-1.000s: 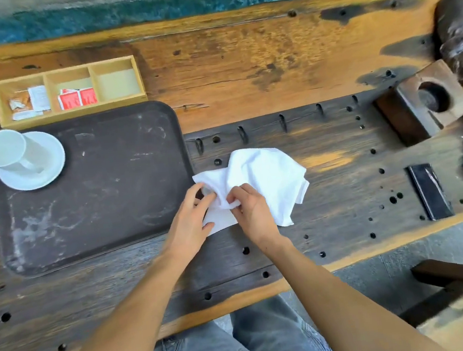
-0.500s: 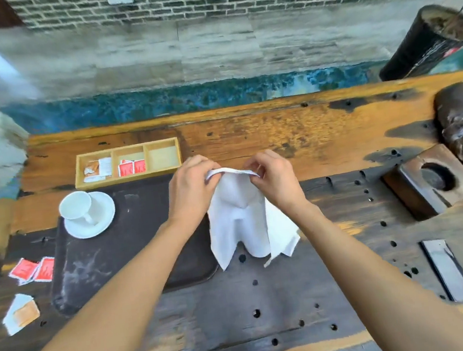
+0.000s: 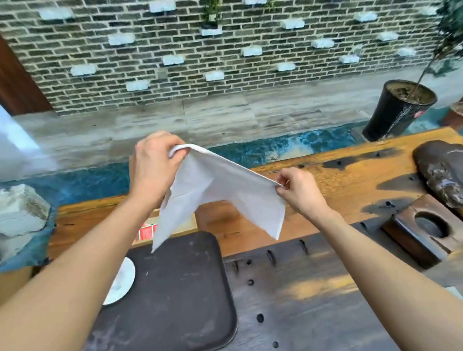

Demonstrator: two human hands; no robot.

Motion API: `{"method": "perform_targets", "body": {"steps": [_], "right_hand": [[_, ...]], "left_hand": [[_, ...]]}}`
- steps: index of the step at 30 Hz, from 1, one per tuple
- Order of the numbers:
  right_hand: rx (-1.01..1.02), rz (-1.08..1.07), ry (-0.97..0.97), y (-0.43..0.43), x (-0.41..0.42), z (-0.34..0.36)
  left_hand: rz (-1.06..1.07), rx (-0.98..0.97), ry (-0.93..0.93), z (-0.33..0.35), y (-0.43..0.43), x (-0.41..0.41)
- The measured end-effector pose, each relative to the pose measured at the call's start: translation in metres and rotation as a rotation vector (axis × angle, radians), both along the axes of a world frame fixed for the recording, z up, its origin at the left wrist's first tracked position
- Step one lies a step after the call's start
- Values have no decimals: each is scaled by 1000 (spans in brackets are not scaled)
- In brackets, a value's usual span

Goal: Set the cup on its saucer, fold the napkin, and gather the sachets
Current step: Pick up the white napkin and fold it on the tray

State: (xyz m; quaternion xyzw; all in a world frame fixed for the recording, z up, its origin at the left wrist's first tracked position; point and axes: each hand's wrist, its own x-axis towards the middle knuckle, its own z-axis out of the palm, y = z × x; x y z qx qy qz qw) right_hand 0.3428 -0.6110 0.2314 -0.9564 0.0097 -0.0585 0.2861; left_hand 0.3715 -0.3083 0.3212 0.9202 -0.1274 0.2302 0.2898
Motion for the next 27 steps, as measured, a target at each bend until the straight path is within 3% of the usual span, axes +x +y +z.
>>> {"method": "perform_targets", "body": {"steps": [9,12,17,22,27], "right_hand": [[-91,-142,-3,-27,10,37],[113,-162,-76,-33,9,51],[686,-207,-109,-31,2,81],[929,-179,-52,-28,-2,102],[945,-167,-39,-25,-9,101]], "left_hand": [[121,-81,-8,39,69,23],[173,-143,56,43,92,24],[197,-210,122,43,121,18],[147,-355,189,33,143,11],[122,-471,291,18,159,6]]}}
